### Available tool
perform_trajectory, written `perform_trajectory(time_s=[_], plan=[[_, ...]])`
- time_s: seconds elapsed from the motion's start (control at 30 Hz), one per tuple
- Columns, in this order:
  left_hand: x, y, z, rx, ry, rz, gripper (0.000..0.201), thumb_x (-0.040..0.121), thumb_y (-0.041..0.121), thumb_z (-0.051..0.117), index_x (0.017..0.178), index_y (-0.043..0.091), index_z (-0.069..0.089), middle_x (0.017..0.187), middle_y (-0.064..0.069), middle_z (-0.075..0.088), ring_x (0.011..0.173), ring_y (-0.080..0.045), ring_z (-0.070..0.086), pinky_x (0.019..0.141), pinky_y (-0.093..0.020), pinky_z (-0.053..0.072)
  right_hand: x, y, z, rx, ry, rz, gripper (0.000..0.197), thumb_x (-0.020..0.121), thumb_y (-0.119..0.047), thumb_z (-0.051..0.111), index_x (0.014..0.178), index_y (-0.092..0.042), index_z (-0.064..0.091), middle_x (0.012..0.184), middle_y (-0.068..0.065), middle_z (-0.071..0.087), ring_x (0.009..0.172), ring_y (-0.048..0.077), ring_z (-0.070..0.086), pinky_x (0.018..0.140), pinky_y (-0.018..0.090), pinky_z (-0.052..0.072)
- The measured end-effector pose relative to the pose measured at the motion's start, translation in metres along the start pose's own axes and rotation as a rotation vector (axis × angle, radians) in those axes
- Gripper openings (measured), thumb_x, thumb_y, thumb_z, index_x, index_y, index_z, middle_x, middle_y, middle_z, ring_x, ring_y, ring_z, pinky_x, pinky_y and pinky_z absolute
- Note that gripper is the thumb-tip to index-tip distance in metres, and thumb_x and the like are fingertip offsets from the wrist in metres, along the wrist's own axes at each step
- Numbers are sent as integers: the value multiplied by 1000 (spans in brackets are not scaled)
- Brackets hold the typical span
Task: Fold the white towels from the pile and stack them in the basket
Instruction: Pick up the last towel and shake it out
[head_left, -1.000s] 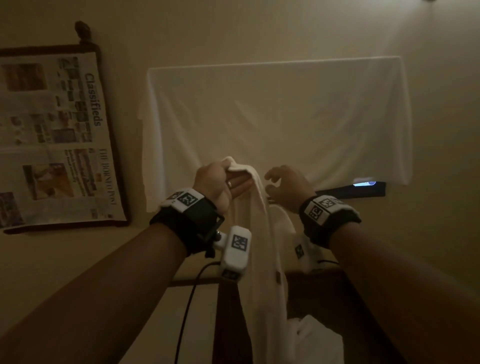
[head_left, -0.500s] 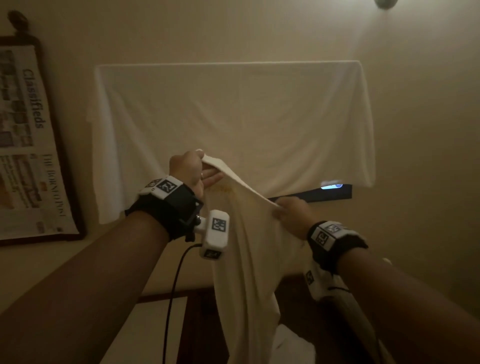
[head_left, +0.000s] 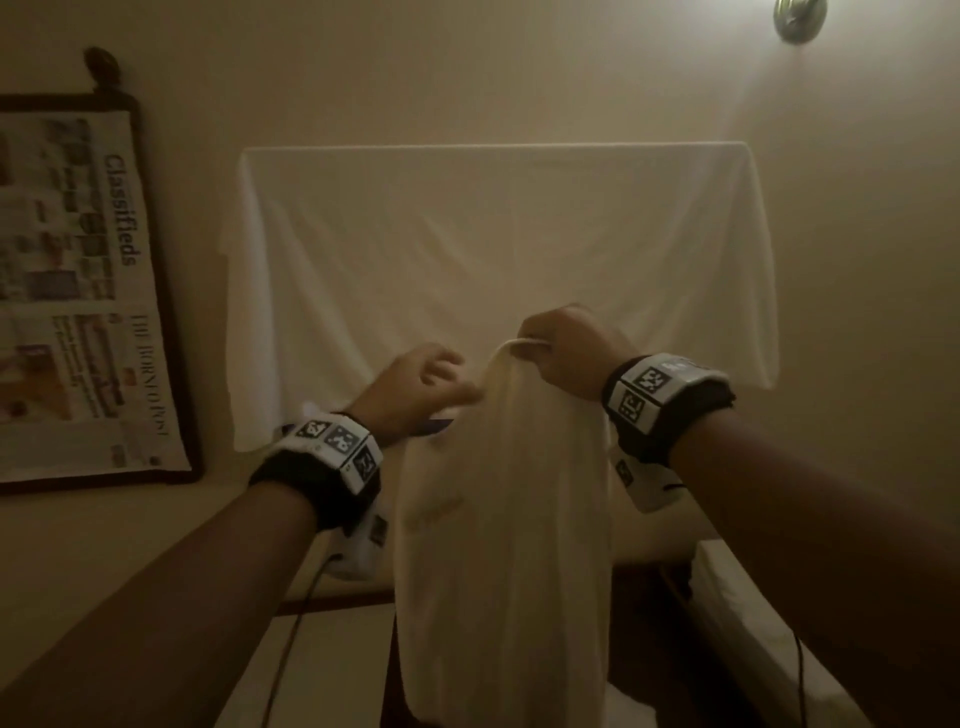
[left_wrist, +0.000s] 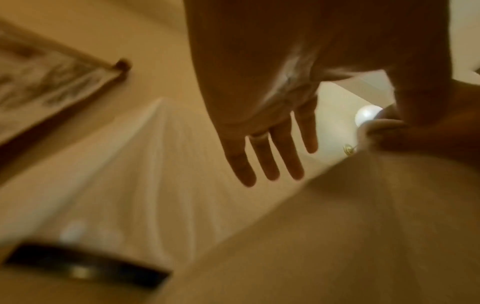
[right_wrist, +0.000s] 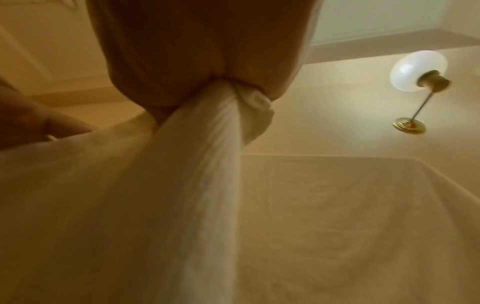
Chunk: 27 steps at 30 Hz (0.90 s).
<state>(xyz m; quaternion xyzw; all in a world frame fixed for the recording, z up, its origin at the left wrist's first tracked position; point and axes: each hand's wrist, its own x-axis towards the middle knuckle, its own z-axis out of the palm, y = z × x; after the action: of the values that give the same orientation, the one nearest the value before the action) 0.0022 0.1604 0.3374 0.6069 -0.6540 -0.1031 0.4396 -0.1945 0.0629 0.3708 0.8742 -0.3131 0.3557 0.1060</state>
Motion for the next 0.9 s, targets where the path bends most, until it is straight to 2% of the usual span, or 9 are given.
perform_trajectory(time_s=[0.07, 0.2, 0.33, 0.47, 0.6, 0.67, 0.73, 0.8, 0.9], plan=[[-10, -14, 5, 17, -66, 59, 44, 79, 48, 75, 100, 10, 68, 91, -7, 71, 82, -20, 69, 68, -36, 58, 4, -26, 2, -32, -29, -27, 21, 92, -37, 60, 94, -20, 71, 86, 4, 65, 82, 25, 59, 67, 28, 43], [-25, -34, -9, 2, 113, 167, 65, 82, 60, 56, 68, -4, 59, 68, -28, 57, 57, -35, 53, 59, -51, 52, 1, -58, 4, -146, -170, 79, 28, 84, -52, 67, 99, -28, 69, 87, -3, 53, 83, 16, 48, 70, 26, 35], [-39, -34, -47, 7, 115, 193, 43, 96, 27, 61, 55, 18, 53, 48, 11, 48, 45, -3, 43, 51, -28, 40, -20, -71, 15, -34, -268, 196, 23, 82, -42, 71, 82, -19, 67, 80, 2, 59, 79, 21, 57, 65, 27, 38], [-59, -37, -73, -69, 110, 219, 42, 95, 21, 63, 56, 7, 54, 55, 0, 44, 50, -8, 39, 52, -25, 34, -65, -73, 54, 364, -79, 485, 23, 85, -28, 72, 65, -18, 66, 66, -2, 63, 62, 11, 57, 55, 25, 42], [-80, -61, -83, -90, -85, 70, 40, 87, 32, 68, 80, -8, 68, 71, -16, 62, 63, -24, 56, 65, -40, 49, -96, -95, 78, 766, 137, 632, 8, 86, -7, 70, 91, -8, 76, 91, 13, 74, 78, 18, 64, 65, 30, 52], [-89, -76, -83, 48, -295, 9, 52, 76, 53, 66, 86, 3, 73, 83, -19, 70, 73, -33, 65, 73, -46, 53, -97, -112, 76, 771, 195, 616, 9, 83, -4, 71, 90, -7, 75, 86, 11, 73, 76, 19, 65, 67, 34, 53], [-102, -85, -76, 134, -400, 10, 60, 68, 70, 65, 82, 13, 74, 84, -12, 72, 77, -29, 68, 71, -43, 53, -93, -130, 67, 672, 223, 522, 17, 85, -2, 63, 77, -13, 72, 70, -1, 67, 64, 6, 59, 61, 25, 49], [-112, -86, -66, 76, -344, 80, 55, 71, 73, 64, 74, 18, 71, 75, -7, 70, 69, -25, 66, 66, -44, 50, -89, -150, 55, 562, 199, 406, 33, 88, -5, 60, 61, -24, 61, 56, -10, 54, 53, -2, 48, 54, 19, 39], [-119, -70, -53, -141, -150, 222, 37, 88, 50, 64, 63, 24, 62, 61, 4, 57, 57, -12, 51, 58, -39, 42, -87, -171, 40, 451, 135, 316, 28, 90, -19, 66, 62, -21, 63, 59, -5, 56, 55, 0, 48, 51, 13, 36]])
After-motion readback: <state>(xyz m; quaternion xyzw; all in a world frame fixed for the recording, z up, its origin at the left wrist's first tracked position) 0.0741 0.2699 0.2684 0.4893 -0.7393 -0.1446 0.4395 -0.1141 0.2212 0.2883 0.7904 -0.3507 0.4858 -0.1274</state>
